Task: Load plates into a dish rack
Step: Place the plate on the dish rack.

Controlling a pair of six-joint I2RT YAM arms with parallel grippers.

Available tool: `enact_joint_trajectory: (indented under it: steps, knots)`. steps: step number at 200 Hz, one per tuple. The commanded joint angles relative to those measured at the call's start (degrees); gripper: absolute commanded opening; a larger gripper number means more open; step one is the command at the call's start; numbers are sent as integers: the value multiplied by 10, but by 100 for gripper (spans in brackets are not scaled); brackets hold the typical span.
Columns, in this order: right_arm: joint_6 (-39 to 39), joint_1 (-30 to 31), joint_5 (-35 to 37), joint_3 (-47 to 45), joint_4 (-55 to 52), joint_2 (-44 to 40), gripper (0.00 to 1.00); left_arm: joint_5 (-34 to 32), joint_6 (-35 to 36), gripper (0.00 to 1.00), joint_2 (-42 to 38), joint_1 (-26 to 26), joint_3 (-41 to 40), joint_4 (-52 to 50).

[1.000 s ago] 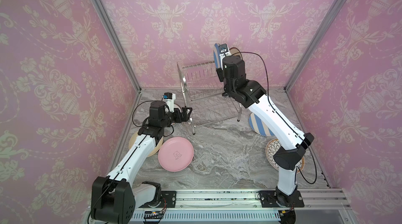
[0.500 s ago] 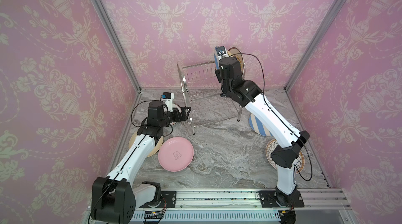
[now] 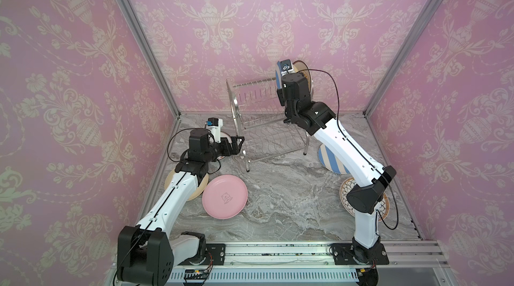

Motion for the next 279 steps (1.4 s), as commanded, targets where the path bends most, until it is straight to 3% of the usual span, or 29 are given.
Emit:
enact_joint_trajectory:
  steps: [1,154,180,257,279]
  knots:
    - [19,-3,-11,13,9,1,0,15,5,99,7,6,1,14]
    - [43,-1,-23,33,-27,22,0,21,1,99,10,11,-3,19]
    - [43,1,-21,41,-37,27,18,22,0,99,10,10,-3,21]
    - [27,0,-13,34,-28,18,23,26,-7,99,13,12,-3,26]
    - [18,0,-13,40,-26,16,34,28,-9,99,13,11,-5,29]
